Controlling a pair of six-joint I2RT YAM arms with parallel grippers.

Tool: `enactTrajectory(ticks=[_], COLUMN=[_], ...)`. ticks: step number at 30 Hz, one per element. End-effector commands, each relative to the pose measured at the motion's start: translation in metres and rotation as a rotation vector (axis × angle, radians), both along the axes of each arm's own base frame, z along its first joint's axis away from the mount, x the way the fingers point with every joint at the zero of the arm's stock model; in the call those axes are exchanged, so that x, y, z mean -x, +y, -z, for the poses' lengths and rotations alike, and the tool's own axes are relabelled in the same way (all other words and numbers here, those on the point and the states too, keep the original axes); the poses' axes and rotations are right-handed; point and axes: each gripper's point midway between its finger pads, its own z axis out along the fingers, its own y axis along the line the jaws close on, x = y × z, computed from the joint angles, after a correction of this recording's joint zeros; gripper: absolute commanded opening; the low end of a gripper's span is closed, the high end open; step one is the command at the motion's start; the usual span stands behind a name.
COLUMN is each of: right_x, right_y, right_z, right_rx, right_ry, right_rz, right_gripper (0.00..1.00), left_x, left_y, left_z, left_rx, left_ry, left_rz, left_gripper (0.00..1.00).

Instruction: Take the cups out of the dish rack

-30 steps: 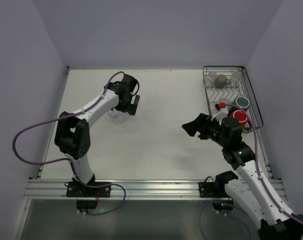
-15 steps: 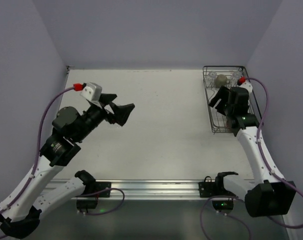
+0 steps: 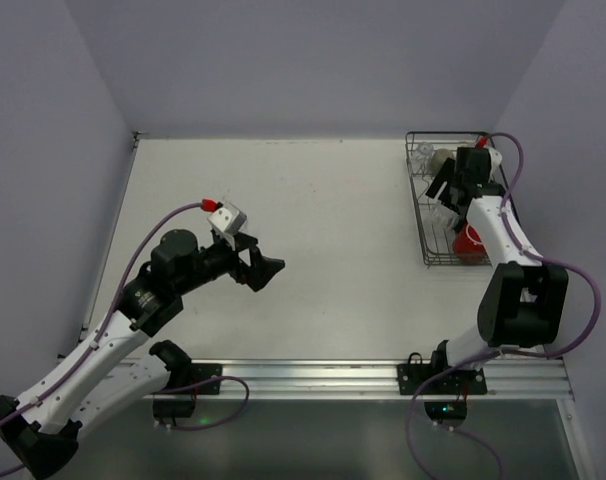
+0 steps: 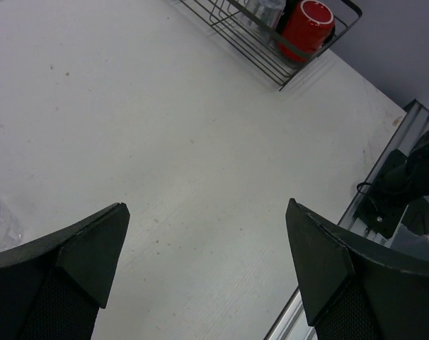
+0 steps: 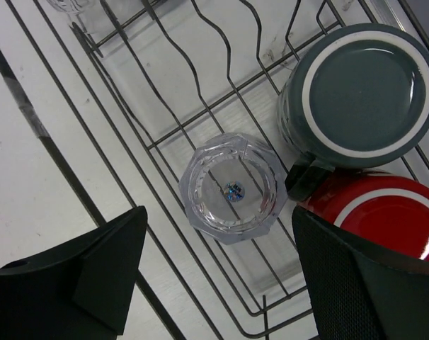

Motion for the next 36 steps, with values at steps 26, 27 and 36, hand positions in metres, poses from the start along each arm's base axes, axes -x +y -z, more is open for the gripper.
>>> enactTrajectory(ticks=[26, 27, 36], right_x=[0.023, 0.025, 0.138], right_y=[0.029, 0.058, 0.199], right_z=[-0.086, -0.099, -0.155], right_rx=[-0.087, -0.181, -0.797], right_ry=[-0.293, -0.363, -0.677], right_rz=[-0.095, -0.195, -0.781], right_gripper=[0.32, 0.32, 0.32], left_x=[0.01, 0.011, 0.001], left_y=[-0.04, -0.045, -0.089], left_z=[-0.037, -0.041, -0.066], left_rx=[0.148, 0.177, 0.498], left_ry=[0.039, 0.051, 0.171], left_rz=[0.147, 0.162, 0.275], left_gripper=[1.0, 1.0, 0.86])
